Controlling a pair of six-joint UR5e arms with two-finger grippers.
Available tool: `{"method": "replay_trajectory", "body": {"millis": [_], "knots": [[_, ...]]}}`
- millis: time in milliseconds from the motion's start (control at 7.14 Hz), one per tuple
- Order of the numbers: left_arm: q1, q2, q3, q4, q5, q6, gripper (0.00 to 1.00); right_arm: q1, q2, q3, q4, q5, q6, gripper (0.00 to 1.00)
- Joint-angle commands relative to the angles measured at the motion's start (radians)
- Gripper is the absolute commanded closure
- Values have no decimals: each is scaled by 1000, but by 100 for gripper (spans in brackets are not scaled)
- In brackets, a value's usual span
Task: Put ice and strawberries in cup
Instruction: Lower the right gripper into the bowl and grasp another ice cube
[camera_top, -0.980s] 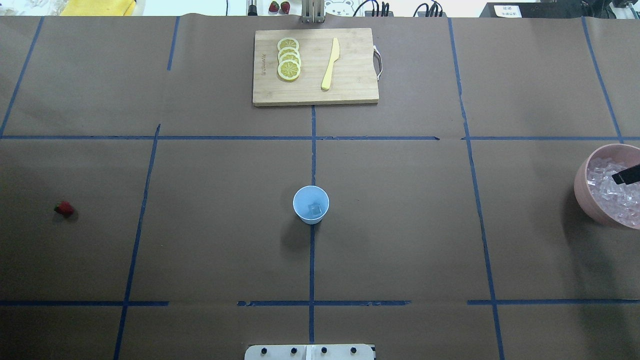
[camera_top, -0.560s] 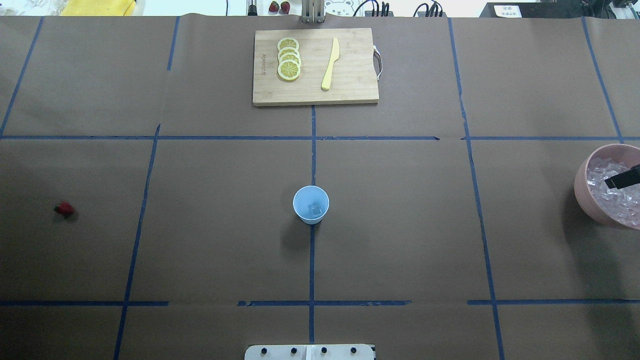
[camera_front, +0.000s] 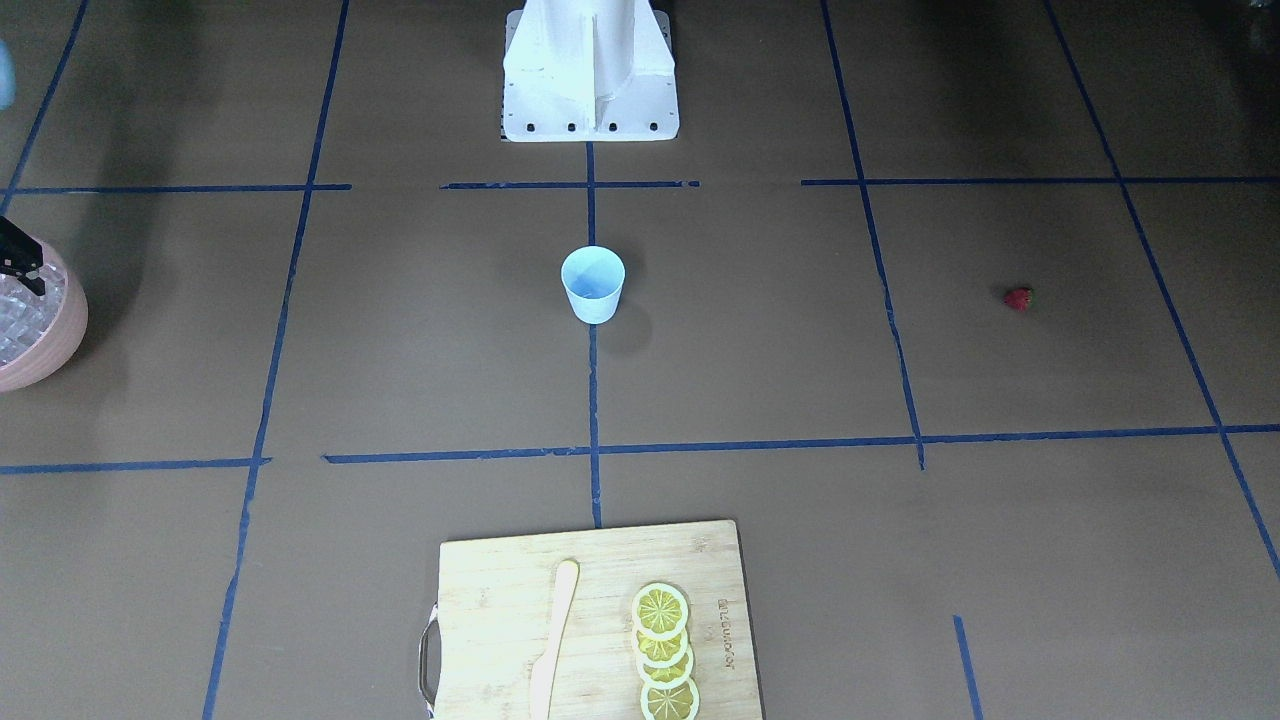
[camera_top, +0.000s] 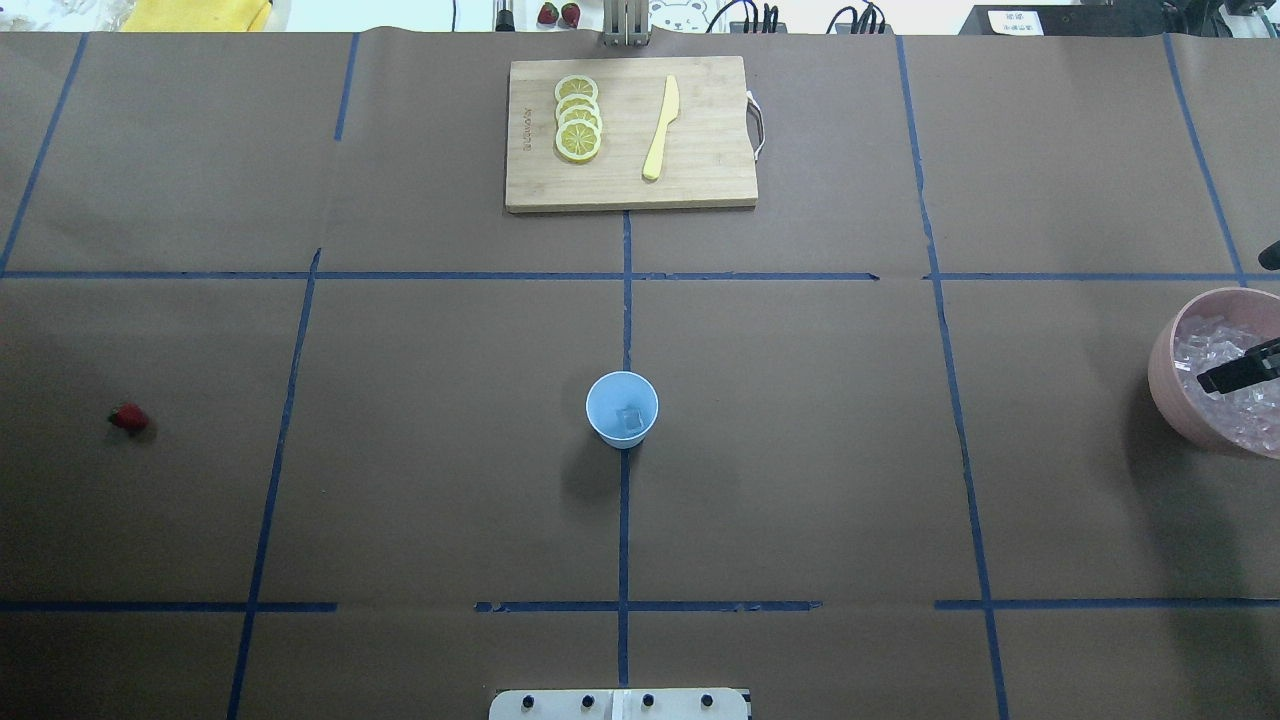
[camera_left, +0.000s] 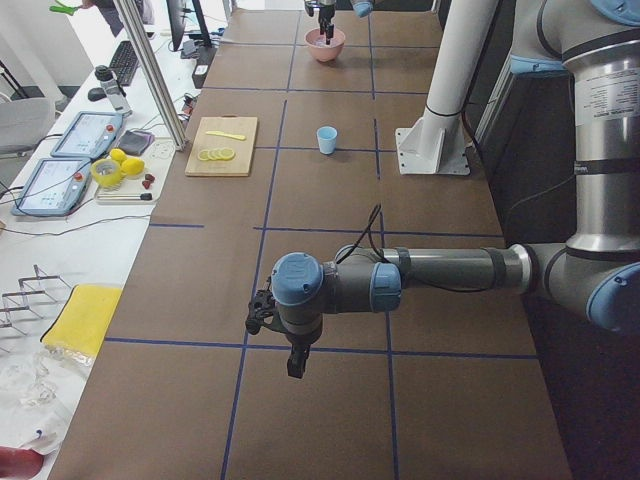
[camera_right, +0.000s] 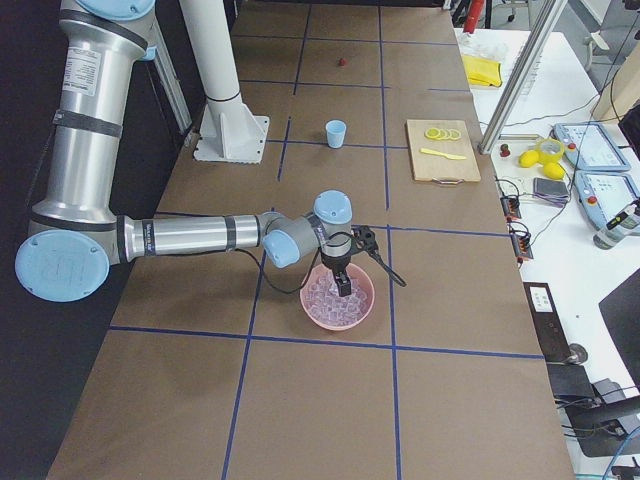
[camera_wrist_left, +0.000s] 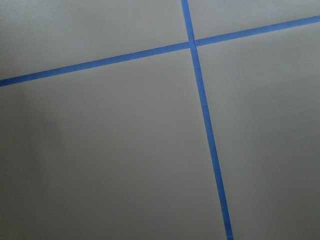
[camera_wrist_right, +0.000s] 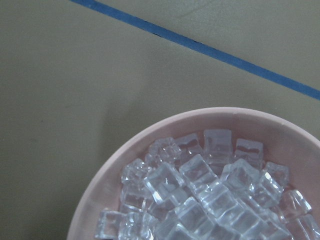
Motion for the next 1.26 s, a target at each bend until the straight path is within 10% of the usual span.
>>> {"method": "replay_trajectory", "body": {"millis": [0,280,560,1121], "knots": [[0,0,0,0,0,0,0,-5,4,-14,0,-1,-3,14],[0,0,0,0,0,0,0,-5,6,-14,-2,-1,-12,33],[0,0,0,0,0,0,0,-5,6,-14,-2,1,-23,83],[0,0,0,0,0,0,0,40,-4,24,-12,25,-46,96]]}}
